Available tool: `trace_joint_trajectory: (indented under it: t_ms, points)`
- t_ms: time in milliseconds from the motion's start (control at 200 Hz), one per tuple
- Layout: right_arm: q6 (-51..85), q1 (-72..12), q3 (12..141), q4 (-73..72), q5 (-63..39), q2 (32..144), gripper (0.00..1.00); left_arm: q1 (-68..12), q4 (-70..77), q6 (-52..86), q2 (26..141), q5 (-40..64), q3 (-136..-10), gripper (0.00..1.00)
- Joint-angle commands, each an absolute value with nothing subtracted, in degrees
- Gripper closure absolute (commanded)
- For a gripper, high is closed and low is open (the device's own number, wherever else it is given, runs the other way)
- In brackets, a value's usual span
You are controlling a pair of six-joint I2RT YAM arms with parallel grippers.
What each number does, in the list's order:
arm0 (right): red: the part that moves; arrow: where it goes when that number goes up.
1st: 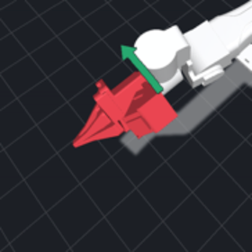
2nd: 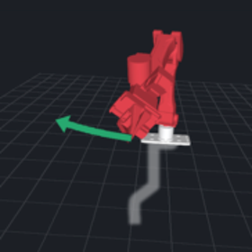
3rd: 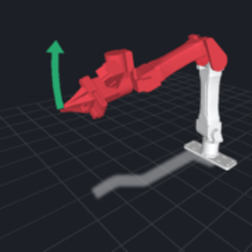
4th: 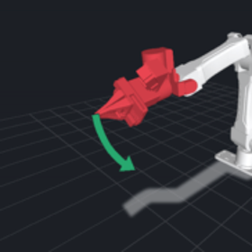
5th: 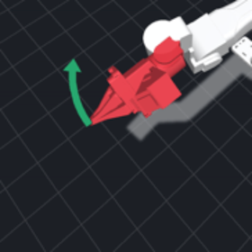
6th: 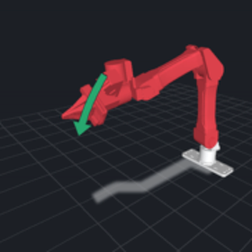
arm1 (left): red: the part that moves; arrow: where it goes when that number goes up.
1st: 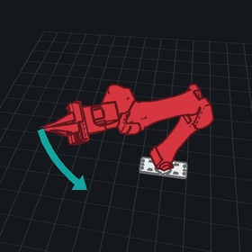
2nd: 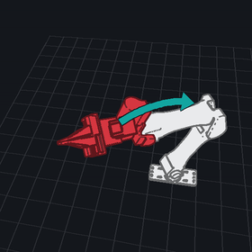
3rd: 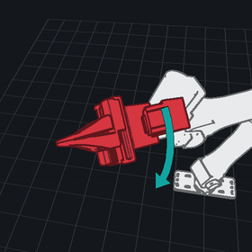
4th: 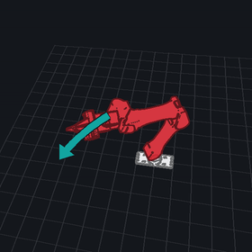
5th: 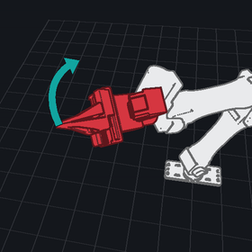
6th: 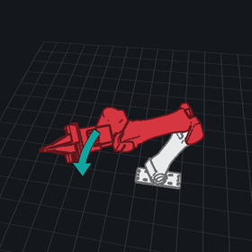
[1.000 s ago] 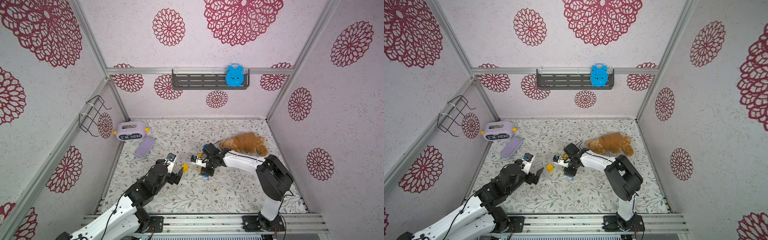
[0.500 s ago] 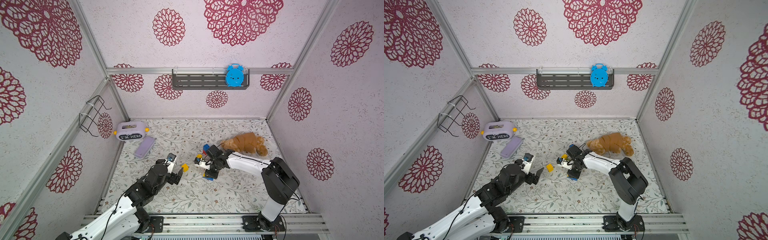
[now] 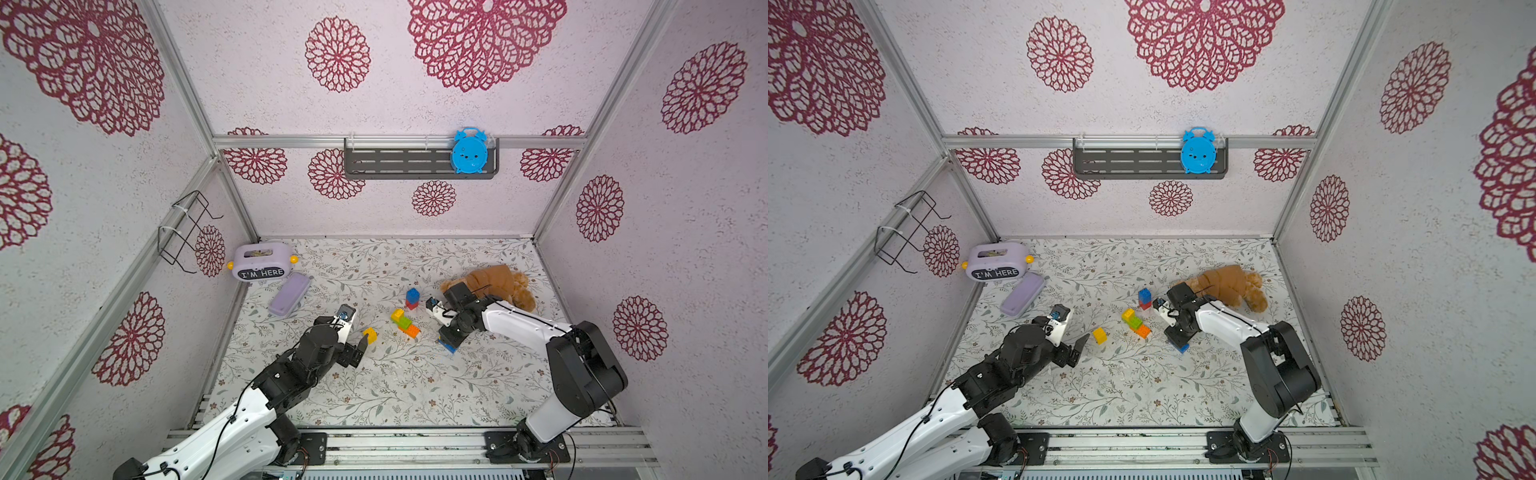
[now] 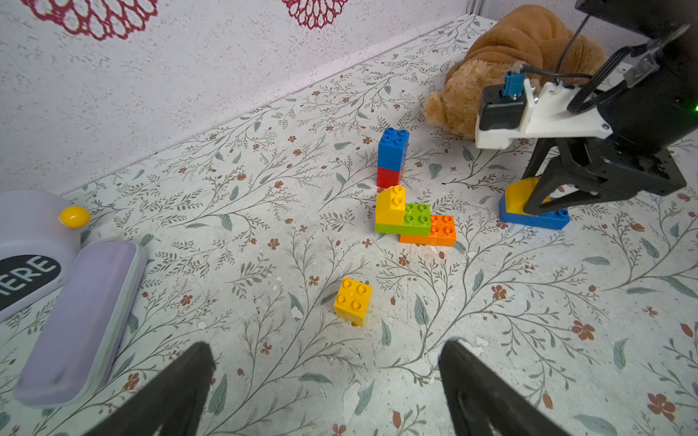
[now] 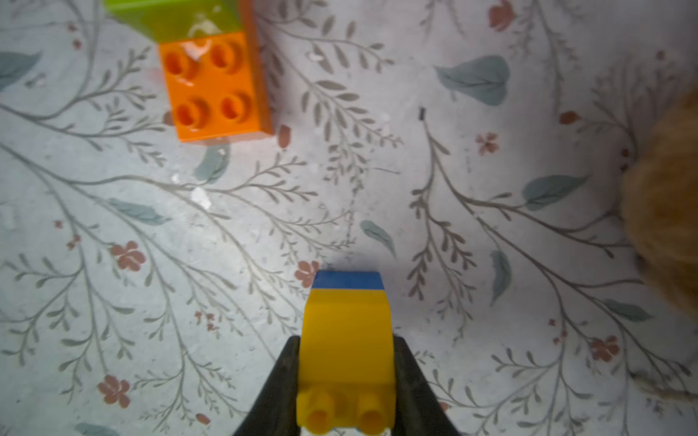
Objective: Assemble a fork with lego
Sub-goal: Assemble the lego brick with the lego brick, then adjust the lego brick at the center of the board.
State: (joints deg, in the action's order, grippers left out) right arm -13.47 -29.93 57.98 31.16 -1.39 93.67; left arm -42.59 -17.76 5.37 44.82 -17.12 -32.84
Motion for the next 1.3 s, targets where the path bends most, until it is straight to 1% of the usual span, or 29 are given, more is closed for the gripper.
trace_joint_trajectory:
  t_ms: [0,90,170,185,220,270,375,395,460,570,715,1016,1171,1296]
  points:
    - [-6.7,-29.0,58.4,34.2,6.2,97.6,0.80,-42.2,-16.6,5.2,45.5,-16.4,-34.4,0.03]
    - [-4.6,-28.8,58.4,33.1,5.9,98.7,0.78,-42.2,-16.7,5.2,45.8,-16.2,-34.6,0.03]
    - [-3.0,-28.6,57.8,32.0,5.4,97.6,0.72,-42.2,-17.1,5.1,46.0,-16.1,-34.9,0.03]
    - [-2.7,-28.6,57.6,31.7,5.1,97.2,0.70,-42.2,-17.2,5.1,46.0,-16.1,-35.0,0.03]
    - [-2.0,-28.4,57.1,31.0,5.1,96.1,0.61,-42.2,-17.3,4.9,46.0,-16.2,-35.0,0.03]
    - [-1.3,-28.1,56.4,30.2,4.5,94.1,0.53,-42.2,-17.3,4.8,45.9,-16.3,-35.0,0.03]
    - [0.3,-27.1,54.5,29.1,3.3,89.8,0.30,-42.2,-17.1,4.7,46.0,-16.4,-34.9,0.03]
    - [0.7,-26.8,54.0,28.9,3.0,89.1,0.27,-42.2,-17.1,4.7,46.0,-16.4,-34.9,0.03]
    - [1.4,-26.0,52.4,28.7,1.7,86.9,0.22,-42.2,-16.9,4.7,46.1,-16.4,-34.8,0.03]
    - [2.5,-25.5,49.5,28.4,-0.7,84.7,0.21,-42.2,-16.6,4.9,46.3,-16.3,-34.7,0.03]
    - [3.6,-25.4,46.0,23.9,-5.1,83.8,0.21,-42.3,-16.6,4.7,46.6,-16.3,-34.8,0.03]
    - [3.4,-25.5,45.7,19.0,-6.0,87.0,0.21,-42.3,-17.0,5.2,46.7,-15.9,-35.2,0.03]
    - [3.2,-25.5,45.8,19.2,-8.2,87.5,0.24,-42.2,-17.4,4.8,46.6,-16.1,-35.2,0.03]
    - [4.3,-26.2,45.6,19.7,-11.3,87.0,0.30,-42.2,-17.5,4.5,46.6,-16.4,-35.3,0.03]
